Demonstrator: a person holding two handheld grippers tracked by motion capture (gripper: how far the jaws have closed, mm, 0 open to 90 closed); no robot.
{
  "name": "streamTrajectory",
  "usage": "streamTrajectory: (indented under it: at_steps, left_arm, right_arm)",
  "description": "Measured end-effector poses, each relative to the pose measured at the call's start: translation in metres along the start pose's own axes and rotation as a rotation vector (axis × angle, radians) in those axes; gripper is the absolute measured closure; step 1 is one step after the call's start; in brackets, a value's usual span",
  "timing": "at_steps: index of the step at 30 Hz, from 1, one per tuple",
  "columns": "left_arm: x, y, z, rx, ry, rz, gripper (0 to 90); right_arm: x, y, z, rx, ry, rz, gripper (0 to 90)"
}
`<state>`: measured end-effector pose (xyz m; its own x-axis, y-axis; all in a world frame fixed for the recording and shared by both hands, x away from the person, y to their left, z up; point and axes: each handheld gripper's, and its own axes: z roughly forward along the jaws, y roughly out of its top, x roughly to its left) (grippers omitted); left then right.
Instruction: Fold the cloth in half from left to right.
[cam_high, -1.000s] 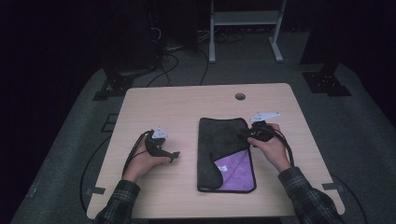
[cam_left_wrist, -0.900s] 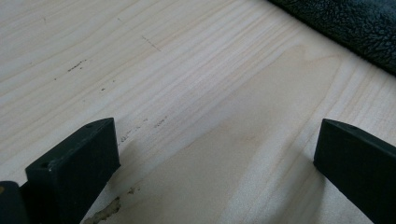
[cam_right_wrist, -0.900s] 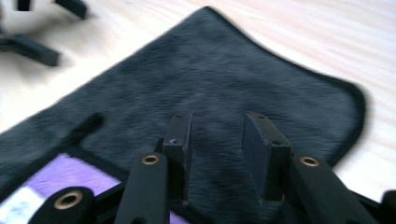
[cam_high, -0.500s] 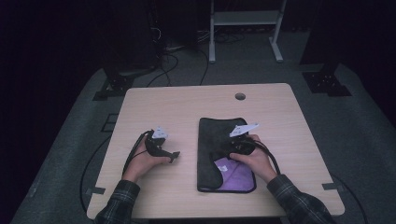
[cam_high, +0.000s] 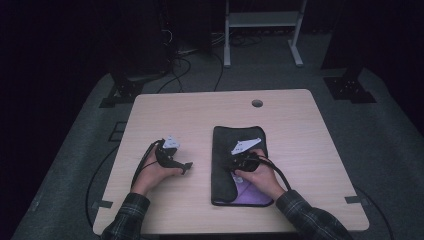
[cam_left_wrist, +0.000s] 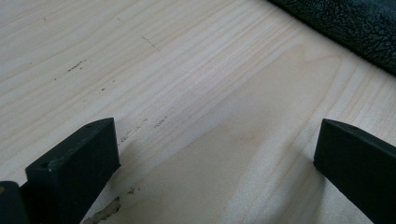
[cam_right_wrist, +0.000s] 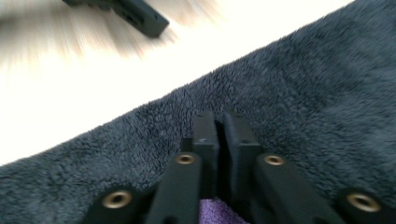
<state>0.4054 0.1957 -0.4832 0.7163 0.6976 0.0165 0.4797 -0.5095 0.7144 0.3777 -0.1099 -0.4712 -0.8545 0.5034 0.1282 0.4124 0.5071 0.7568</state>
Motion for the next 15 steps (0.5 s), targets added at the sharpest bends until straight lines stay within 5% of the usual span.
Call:
streamTrajectory:
  at_steps: [15]
  left_arm:
    - [0.0,0.0,0.0,0.0,0.0,0.0,0.0]
  right_arm:
    - [0.0,-0.006,-0.04,-0.021,0.026,0.008,88.2]
